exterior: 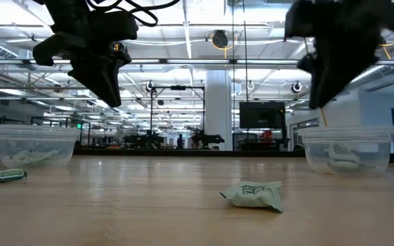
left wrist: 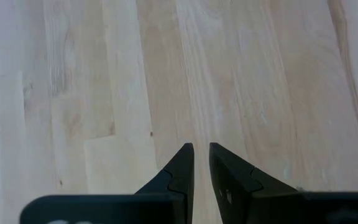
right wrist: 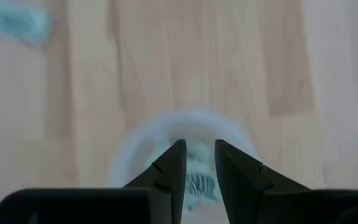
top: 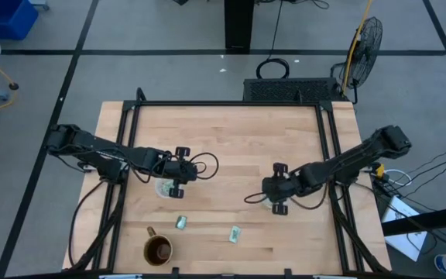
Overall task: Pick and place Stevia / Truvia into bins
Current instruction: Put the light green stevia packet into the right transparent container
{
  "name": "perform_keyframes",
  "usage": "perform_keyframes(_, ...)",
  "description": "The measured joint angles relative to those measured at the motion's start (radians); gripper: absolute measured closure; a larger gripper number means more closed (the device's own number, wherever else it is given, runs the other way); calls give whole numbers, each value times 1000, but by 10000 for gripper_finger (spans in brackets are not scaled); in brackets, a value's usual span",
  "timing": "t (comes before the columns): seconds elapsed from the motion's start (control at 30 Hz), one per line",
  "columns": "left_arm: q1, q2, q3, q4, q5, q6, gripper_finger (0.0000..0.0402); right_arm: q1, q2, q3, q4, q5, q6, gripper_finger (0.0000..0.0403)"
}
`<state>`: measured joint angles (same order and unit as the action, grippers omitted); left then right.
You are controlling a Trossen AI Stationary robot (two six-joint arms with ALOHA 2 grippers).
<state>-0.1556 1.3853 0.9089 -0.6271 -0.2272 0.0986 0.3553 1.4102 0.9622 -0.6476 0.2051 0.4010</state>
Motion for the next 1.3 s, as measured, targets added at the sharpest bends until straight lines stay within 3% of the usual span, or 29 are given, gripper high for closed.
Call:
perform_keyframes(0.13, 0, 0, 0, 0, 0, -3, 346, 0, -71, 6, 105, 26, -29, 331)
perform_keyframes(0.27, 0, 0, 0, 0, 0, -3, 346, 13, -60, 7, 288, 24, -167, 322)
perform_keyframes(0.57, 0, 0, 0, 0, 1, -15, 346, 19, 199, 7, 694, -181, -355, 257)
perform_keyframes(0.73, 0, 0, 0, 0, 1, -19, 346, 48, 347, 7, 857, -211, -400, 236)
perform_keyframes(0.93, 0, 0, 0, 0, 1, -19, 346, 92, 459, 7, 898, -210, -401, 235)
perform_keyframes(1.3, 0, 0, 0, 1, 1, -26, 346, 103, 519, 8, 890, -211, -370, 236)
